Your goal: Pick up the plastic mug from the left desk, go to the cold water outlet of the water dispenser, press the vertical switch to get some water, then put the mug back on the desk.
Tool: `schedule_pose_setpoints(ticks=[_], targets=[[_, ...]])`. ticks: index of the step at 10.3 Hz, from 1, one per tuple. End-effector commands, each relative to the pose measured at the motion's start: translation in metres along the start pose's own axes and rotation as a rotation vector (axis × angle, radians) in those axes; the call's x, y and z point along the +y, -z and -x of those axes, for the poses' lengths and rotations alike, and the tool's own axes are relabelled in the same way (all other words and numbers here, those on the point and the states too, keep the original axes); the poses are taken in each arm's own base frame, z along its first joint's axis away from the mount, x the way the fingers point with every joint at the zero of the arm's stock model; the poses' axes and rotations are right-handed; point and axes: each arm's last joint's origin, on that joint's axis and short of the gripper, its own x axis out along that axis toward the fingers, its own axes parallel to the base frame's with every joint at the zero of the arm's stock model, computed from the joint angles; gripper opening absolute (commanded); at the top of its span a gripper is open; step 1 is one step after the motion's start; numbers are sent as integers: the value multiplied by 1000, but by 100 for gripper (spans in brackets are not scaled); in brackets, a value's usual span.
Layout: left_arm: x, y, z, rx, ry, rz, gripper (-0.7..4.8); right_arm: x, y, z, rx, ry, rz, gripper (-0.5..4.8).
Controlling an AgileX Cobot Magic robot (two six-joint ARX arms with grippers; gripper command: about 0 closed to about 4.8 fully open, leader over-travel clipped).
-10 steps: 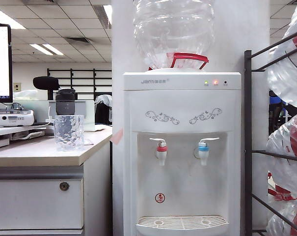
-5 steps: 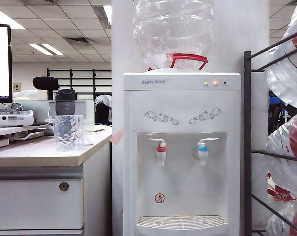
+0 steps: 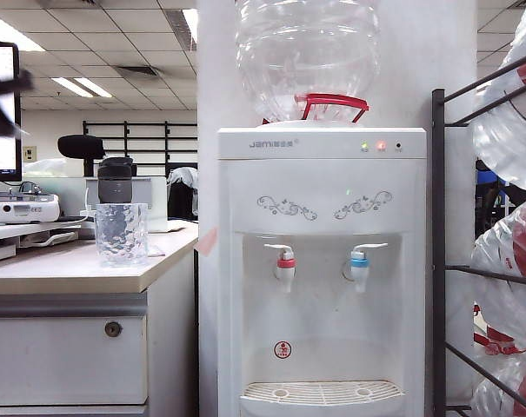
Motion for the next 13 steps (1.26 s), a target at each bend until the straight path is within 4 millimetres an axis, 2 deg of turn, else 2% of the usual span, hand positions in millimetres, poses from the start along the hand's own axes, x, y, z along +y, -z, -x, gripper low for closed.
schedule_pose_setpoints(ticks=[1,2,3,4,5,7,10,13], targets=[[13,9,-67,30,6,-1,163,10,3,-11,23,-80,-3,-5],[17,14,-85,39,3,1,377,10,3,-11,23,-80,-3,-5],[24,25,-114,65,-41,4,393,10,3,-10,19,-81,-2,-5],[31,40,-152,83,-80,5,366,10,3,-10,19,-81,-2,-5],[41,62,-200,94,-69,-51,366,9,5,-14,32,-78,-6,-5],[42,67,-205,96,-50,-67,366,7,7,-19,48,-78,-11,-5],[39,71,-206,98,119,-117,367,6,9,-23,62,-77,-16,-5],[41,66,-218,77,70,-121,364,8,10,-23,63,-89,-16,-5]])
